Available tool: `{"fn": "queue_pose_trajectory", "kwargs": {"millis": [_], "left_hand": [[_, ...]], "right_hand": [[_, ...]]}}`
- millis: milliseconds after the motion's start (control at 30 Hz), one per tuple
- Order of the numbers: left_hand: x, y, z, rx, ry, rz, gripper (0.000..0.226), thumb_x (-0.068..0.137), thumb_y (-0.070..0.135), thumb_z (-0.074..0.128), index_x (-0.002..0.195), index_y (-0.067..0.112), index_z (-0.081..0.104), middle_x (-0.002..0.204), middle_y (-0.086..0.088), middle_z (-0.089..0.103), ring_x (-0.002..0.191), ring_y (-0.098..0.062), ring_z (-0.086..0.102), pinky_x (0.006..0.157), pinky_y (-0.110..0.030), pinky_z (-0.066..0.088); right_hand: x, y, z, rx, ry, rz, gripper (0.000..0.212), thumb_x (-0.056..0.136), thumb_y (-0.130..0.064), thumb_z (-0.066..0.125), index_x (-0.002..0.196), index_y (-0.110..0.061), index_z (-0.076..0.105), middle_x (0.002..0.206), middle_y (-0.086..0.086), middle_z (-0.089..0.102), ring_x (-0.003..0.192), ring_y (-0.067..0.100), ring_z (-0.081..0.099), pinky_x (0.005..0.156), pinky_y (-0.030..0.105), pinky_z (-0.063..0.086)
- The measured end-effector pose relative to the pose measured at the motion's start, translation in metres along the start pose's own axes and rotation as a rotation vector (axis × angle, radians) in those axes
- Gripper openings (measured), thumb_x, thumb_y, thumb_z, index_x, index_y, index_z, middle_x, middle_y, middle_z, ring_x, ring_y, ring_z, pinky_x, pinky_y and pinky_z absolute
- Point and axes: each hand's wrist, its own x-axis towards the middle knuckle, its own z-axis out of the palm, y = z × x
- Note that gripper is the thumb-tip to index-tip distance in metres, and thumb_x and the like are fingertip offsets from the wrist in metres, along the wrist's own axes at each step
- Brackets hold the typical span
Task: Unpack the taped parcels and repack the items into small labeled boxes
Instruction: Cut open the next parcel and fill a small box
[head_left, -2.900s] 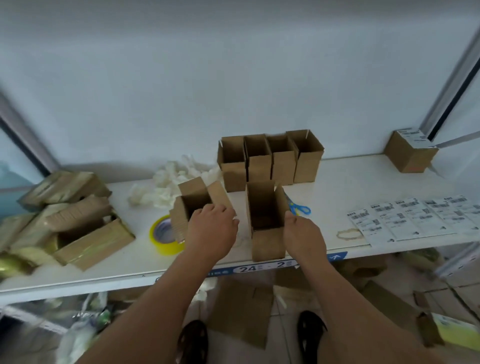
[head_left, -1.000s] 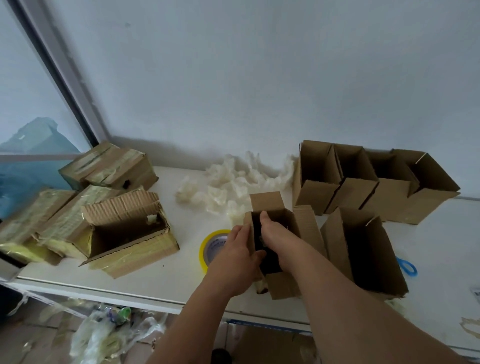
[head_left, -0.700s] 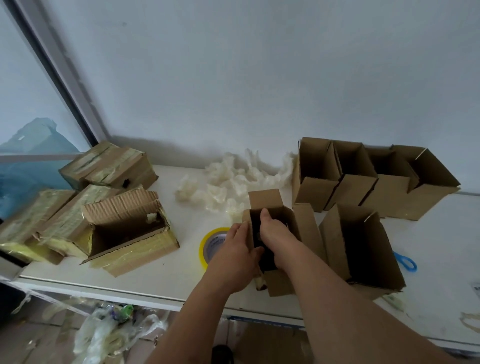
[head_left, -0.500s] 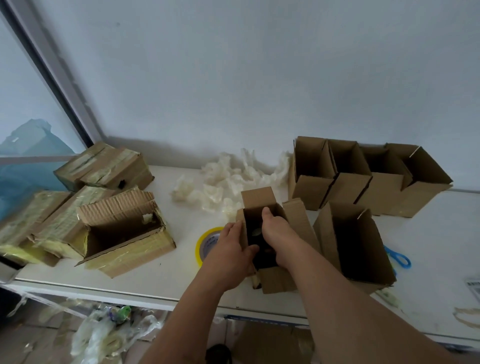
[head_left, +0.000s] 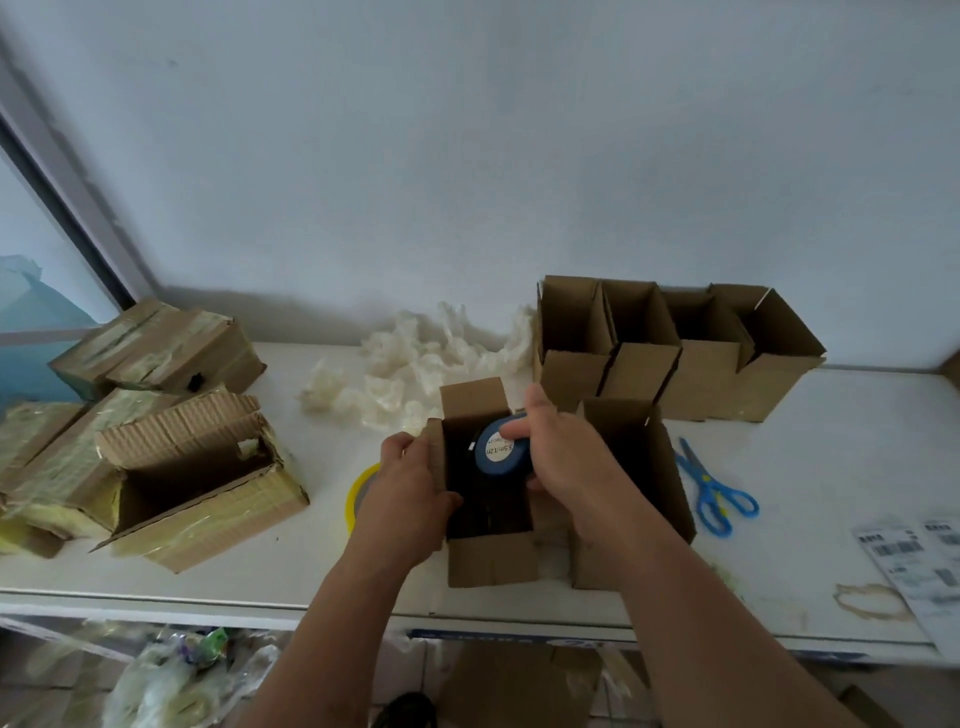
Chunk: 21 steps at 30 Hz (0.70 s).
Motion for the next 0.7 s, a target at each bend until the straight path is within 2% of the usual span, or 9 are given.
{"fn": "queue_pose_trajectory", "kwargs": {"millis": [33,100,167,233,300,433,600,700], "left_hand": [[-0.001,0.000,-0.002,0.005,0.006,-0.003,0.070,0.086,0.021,0.071,0.146,0.016,0.035,0.147,0.001,0.024,0.110,-0.024,0.056,0.091,-0.036,0.054],[-0.002,0.000,-0.005,0.016,0.028,0.013,0.069,0.085,0.016,0.071,0.144,0.021,0.036,0.144,0.000,0.025,0.101,-0.025,0.058,0.081,-0.038,0.058],[-0.004,-0.001,-0.009,0.053,0.062,0.036,0.061,0.085,0.010,0.068,0.137,0.023,0.039,0.139,0.000,0.027,0.091,-0.023,0.058,0.074,-0.036,0.058],[-0.005,-0.003,-0.012,0.093,0.101,0.031,0.058,0.087,0.007,0.064,0.139,0.018,0.040,0.143,-0.003,0.028,0.102,-0.025,0.058,0.084,-0.035,0.055],[-0.006,-0.006,-0.017,0.106,0.129,-0.009,0.065,0.088,0.007,0.063,0.147,0.012,0.036,0.149,-0.006,0.026,0.116,-0.028,0.056,0.095,-0.035,0.050],[-0.007,-0.007,-0.027,0.104,0.147,-0.023,0.068,0.090,0.008,0.065,0.150,0.014,0.034,0.149,-0.008,0.029,0.123,-0.030,0.051,0.100,-0.037,0.046],[-0.012,-0.002,-0.032,0.174,0.193,0.032,0.055,0.092,0.007,0.058,0.145,0.017,0.044,0.145,-0.009,0.033,0.112,-0.035,0.057,0.090,-0.040,0.049],[-0.016,0.006,-0.026,0.219,0.164,0.085,0.056,0.092,0.006,0.057,0.145,0.019,0.044,0.145,-0.006,0.032,0.108,-0.031,0.059,0.087,-0.036,0.049]], "right_hand": [[-0.005,0.004,-0.007,0.052,0.022,0.006,0.055,0.105,-0.044,0.018,0.125,-0.015,0.060,0.105,0.000,0.057,0.109,0.023,0.057,0.089,0.036,0.051],[-0.013,0.015,-0.021,0.214,0.041,0.050,0.058,0.102,-0.053,0.020,0.110,-0.022,0.069,0.107,0.001,0.054,0.102,0.017,0.057,0.074,0.024,0.050],[-0.021,0.022,-0.030,0.314,0.062,0.048,0.059,0.099,-0.059,0.023,0.097,-0.027,0.073,0.116,0.006,0.058,0.099,0.018,0.061,0.077,0.027,0.053],[-0.029,0.031,-0.040,0.387,0.099,0.022,0.060,0.097,-0.061,0.025,0.091,-0.027,0.074,0.116,0.006,0.063,0.098,0.020,0.063,0.083,0.033,0.056],[-0.038,0.036,-0.053,0.469,0.153,-0.022,0.060,0.096,-0.060,0.026,0.088,-0.027,0.075,0.114,0.005,0.065,0.098,0.021,0.065,0.083,0.034,0.056],[-0.048,0.049,-0.077,0.560,0.229,-0.005,0.062,0.097,-0.059,0.024,0.089,-0.024,0.075,0.108,0.003,0.067,0.097,0.021,0.064,0.076,0.028,0.054],[-0.052,0.062,-0.086,0.440,0.288,0.046,0.072,0.076,-0.069,0.019,0.098,-0.025,0.071,0.114,0.004,0.060,0.104,0.020,0.059,0.078,0.026,0.051],[-0.055,0.063,-0.087,0.358,0.309,0.075,0.074,0.074,-0.068,0.015,0.104,-0.024,0.067,0.098,-0.005,0.055,0.100,0.018,0.056,0.069,0.019,0.045]]}}
